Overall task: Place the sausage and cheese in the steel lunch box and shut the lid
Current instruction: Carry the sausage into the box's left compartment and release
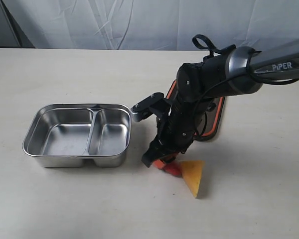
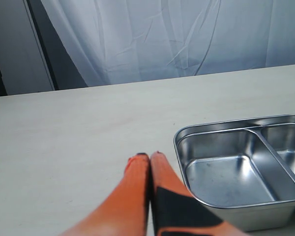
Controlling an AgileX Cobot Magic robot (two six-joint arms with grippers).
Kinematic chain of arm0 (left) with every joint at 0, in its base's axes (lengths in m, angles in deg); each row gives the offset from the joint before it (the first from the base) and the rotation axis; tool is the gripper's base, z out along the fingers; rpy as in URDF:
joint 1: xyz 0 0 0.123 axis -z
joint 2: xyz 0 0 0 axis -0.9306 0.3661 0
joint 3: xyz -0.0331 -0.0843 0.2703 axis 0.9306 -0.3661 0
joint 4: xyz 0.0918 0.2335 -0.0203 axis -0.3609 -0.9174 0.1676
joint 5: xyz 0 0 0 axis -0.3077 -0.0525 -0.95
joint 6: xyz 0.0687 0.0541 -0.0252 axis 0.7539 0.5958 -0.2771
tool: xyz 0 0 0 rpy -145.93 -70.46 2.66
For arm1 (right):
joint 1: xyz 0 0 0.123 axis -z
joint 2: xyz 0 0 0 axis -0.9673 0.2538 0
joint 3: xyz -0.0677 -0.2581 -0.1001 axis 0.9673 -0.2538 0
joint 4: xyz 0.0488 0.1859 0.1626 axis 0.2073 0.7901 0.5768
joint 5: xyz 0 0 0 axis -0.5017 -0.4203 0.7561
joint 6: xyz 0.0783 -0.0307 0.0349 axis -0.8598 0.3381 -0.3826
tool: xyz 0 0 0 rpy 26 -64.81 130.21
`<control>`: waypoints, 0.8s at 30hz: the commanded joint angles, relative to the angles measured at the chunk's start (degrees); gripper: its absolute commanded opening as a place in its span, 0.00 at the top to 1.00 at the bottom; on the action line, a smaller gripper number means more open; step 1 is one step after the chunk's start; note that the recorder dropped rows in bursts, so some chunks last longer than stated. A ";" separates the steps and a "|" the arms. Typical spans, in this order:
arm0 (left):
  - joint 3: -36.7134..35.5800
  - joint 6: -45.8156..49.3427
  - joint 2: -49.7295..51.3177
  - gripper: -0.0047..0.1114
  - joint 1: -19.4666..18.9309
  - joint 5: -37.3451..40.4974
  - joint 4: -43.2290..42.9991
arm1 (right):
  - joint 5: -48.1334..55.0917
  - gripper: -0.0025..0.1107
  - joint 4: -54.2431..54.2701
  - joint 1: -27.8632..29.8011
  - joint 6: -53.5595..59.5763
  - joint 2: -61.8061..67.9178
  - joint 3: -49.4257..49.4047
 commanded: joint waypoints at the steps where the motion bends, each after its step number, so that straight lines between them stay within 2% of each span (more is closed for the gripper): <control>1: -0.25 0.00 -0.33 0.96 -0.14 0.05 0.06 | -0.35 0.81 -0.09 0.06 0.04 -0.02 0.14; 5: -0.25 0.00 -0.33 0.96 -0.14 0.05 0.06 | 0.89 0.99 -0.09 0.06 -0.13 -0.60 0.14; 9: -0.25 0.00 -0.33 0.96 -0.14 0.05 0.06 | 1.90 0.99 -2.71 0.06 -3.08 -4.82 0.14; 11: -0.25 0.00 -0.33 0.96 -0.14 0.05 0.06 | -0.34 0.99 -6.37 0.06 -6.20 -8.69 0.14; 14: -0.25 0.00 -0.33 0.96 -0.14 0.05 0.06 | -4.68 0.99 -5.64 0.06 -7.09 -13.53 0.14; 19: -0.25 0.00 -0.33 0.96 -0.14 0.05 0.06 | -6.79 0.99 4.77 0.06 -5.02 -14.49 6.13; 22: -0.25 0.00 -0.33 0.96 -0.14 0.05 0.06 | -2.74 0.99 16.92 -0.21 4.87 -10.20 13.91; 24: -0.25 0.00 -0.33 0.96 -0.14 0.05 0.06 | 0.00 0.99 20.72 -1.75 7.91 -6.46 18.36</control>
